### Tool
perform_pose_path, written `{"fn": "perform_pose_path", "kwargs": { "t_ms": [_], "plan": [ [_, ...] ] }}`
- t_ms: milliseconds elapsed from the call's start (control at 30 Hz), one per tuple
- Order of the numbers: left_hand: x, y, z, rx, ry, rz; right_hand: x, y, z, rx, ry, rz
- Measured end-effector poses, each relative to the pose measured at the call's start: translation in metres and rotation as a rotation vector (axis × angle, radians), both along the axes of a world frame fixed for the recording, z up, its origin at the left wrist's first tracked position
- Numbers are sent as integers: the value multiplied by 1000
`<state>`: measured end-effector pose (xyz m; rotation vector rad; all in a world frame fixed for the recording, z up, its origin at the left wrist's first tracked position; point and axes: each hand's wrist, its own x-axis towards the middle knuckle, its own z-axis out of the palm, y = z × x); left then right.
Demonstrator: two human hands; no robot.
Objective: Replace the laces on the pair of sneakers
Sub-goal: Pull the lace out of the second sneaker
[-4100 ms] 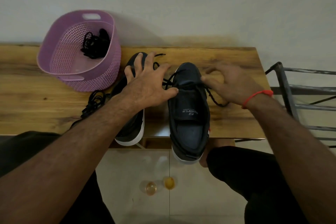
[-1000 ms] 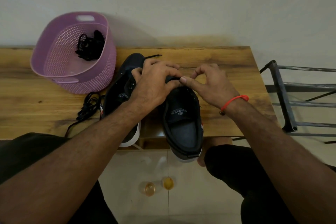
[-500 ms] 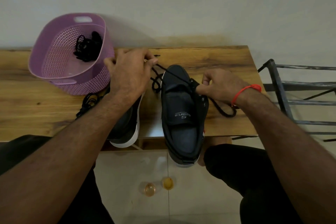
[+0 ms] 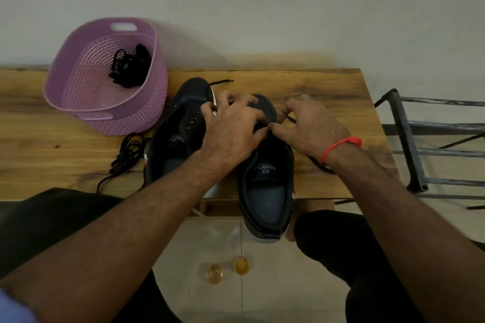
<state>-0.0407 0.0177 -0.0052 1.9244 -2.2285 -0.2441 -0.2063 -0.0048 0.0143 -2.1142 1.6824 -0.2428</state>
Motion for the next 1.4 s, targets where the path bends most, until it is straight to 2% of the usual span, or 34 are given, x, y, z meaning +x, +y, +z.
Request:
{"fn": "perform_pose_path", "kwargs": {
  "t_ms": [300,400,533,600,667,733,833,933,1267,1400],
  "plan": [
    [-5,3,-5,59,-67,7,1,5,3,-53,110,67],
    [3,-4,5,-53,96,88,-3,4,6,-36,120,33],
    [34,-20,29,-280,519,435,-5,2,9,40,152,6],
    [48,-24,34,-278,597,515,-6,1,10,71,162,-4],
    [51,-23,29,-159,492,484,-6,0,9,88,155,-10],
    [41,-16,20,-37,349,352,-5,0,8,93,143,-9],
    [19,-4,6,-33,147,87,-5,-1,5,84,112,-4],
    [0,2,-7,28,65,-19,-5,-2,1,55,66,1],
    [-1,-6,-3,-132,33,45,-8,-4,-4,39,48,-21],
    [34,-20,19,-322,112,335,-9,-4,-4,62,46,-20]
  ]
}}
